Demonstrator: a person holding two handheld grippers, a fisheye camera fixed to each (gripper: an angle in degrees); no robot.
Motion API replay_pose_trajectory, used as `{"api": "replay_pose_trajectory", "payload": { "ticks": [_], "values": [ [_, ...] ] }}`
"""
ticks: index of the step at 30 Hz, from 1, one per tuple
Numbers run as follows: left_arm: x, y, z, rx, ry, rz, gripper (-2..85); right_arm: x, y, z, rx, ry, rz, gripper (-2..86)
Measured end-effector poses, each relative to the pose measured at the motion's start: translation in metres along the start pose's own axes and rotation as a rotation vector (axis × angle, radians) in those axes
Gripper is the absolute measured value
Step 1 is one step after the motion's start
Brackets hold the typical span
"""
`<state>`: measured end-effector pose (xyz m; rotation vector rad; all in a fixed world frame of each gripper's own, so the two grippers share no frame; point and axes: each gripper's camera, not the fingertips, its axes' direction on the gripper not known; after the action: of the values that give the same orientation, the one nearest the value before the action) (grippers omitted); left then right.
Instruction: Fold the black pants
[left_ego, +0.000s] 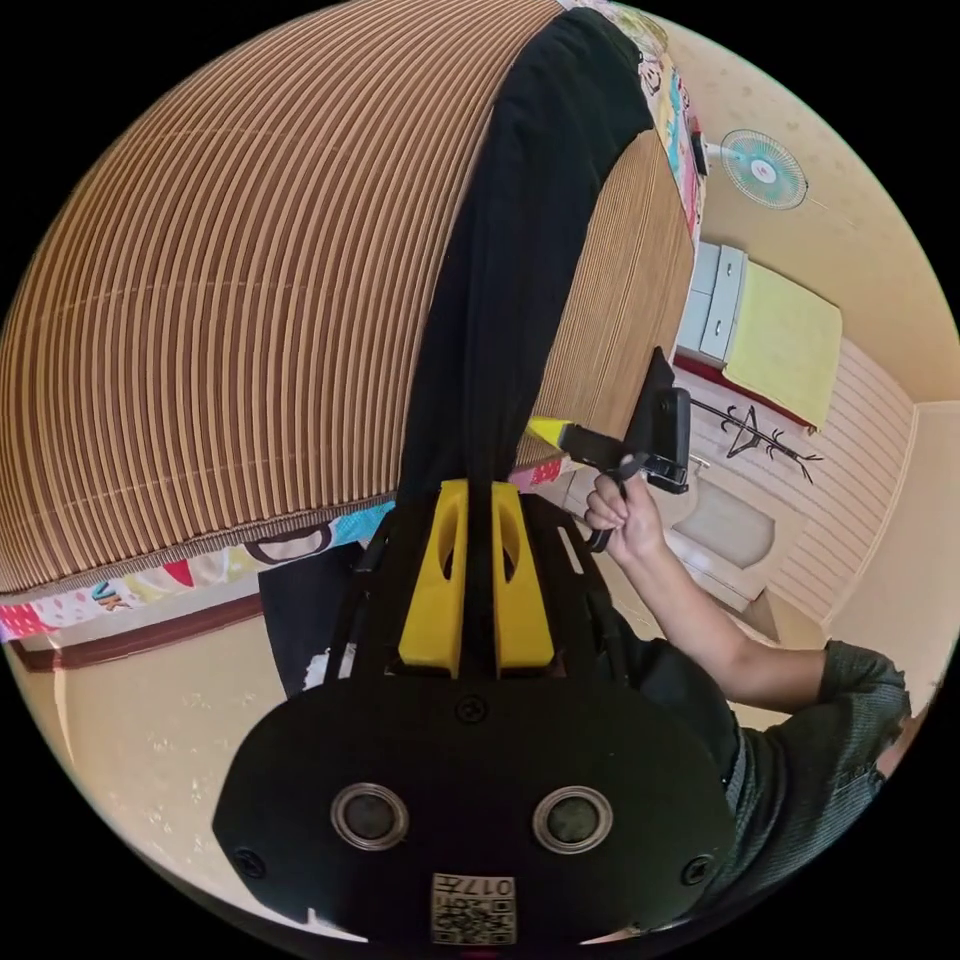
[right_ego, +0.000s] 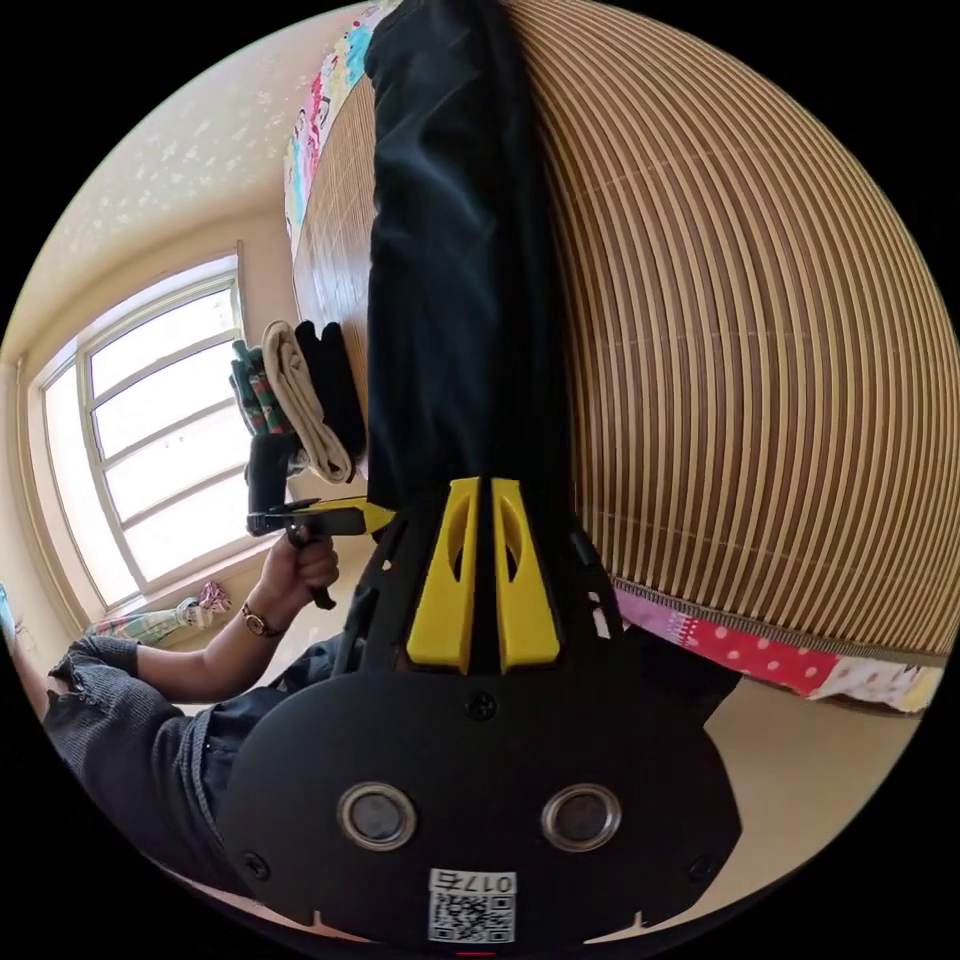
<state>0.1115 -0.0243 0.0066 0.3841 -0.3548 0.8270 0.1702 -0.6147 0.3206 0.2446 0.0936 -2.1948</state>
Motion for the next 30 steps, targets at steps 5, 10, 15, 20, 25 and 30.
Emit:
{"api": "replay_pose_trajectory", "payload": {
  "ticks": [5,10,15,20,25,30],
  "values": [
    [0.009,0.023,-0.003,0.063,0.346,0.174,4.0,-0.036,0.048,-0.051,0.082,-0.077,-0.124,1.2],
    [-0.027,0.034,0.027,0.017,0.239,0.009,3.8,-0.009,0.063,-0.038,-0.018,0.067,0.016,3.4],
    [-0.019,0.034,0.030,0.063,0.071,-0.081,3.7,0.008,0.064,-0.026,-0.025,-0.169,0.082,10.6],
    [0.008,0.024,0.037,0.014,-0.092,-0.044,3.9,-0.012,0.057,-0.024,-0.061,-0.141,0.069,8.4],
    [0.021,0.018,0.035,-0.005,-0.150,-0.052,4.0,-0.028,0.056,-0.062,0.025,-0.098,0.037,9.1],
    [0.029,0.019,0.032,0.007,-0.187,-0.031,4.0,-0.030,0.052,-0.082,0.010,-0.078,0.020,9.7]
  ]
}}
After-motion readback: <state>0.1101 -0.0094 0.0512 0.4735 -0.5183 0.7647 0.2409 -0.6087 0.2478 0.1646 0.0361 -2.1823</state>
